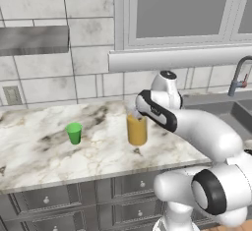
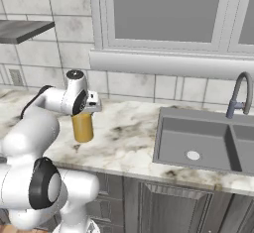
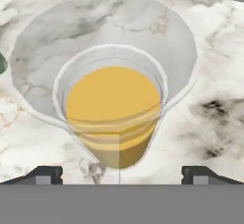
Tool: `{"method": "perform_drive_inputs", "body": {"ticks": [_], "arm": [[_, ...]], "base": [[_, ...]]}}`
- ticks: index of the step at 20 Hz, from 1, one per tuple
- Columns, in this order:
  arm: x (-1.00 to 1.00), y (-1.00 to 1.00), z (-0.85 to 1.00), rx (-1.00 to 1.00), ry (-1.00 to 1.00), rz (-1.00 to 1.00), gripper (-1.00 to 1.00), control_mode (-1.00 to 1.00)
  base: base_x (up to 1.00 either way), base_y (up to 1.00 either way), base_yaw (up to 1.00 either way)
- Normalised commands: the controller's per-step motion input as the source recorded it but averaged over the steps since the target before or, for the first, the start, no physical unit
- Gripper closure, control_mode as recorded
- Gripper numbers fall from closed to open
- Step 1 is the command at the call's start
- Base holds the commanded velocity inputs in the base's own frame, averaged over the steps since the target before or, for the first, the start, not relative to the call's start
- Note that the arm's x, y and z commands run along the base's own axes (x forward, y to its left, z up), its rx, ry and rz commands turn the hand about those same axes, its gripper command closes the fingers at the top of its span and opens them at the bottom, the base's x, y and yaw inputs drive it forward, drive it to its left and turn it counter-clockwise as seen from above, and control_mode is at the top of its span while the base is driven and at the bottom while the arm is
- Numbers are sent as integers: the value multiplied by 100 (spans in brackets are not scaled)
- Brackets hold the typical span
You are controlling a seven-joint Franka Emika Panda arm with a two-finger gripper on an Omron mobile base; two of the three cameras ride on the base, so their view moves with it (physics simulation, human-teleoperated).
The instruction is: Place the pitcher and cup on the dining counter for serving.
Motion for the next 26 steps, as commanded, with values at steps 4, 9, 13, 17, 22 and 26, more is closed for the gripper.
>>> {"method": "perform_drive_inputs", "body": {"ticks": [4, 9, 13, 17, 22, 26], "arm": [[30, 15, -29, 0, 0, 0, 100, -100], [3, 2, -5, 0, 0, 0, 100, -100], [-1, 0, 0, 0, -1, 0, 100, -100], [-17, 0, 2, 0, -12, 0, 100, -100], [-44, 0, 35, 7, -32, 0, 100, -100], [-59, -1, 65, 11, -42, 0, 100, -100]], "base": [[0, 0, 0], [0, 0, 0], [0, 0, 0], [0, 0, 0], [0, 0, 0], [0, 0, 0]]}}
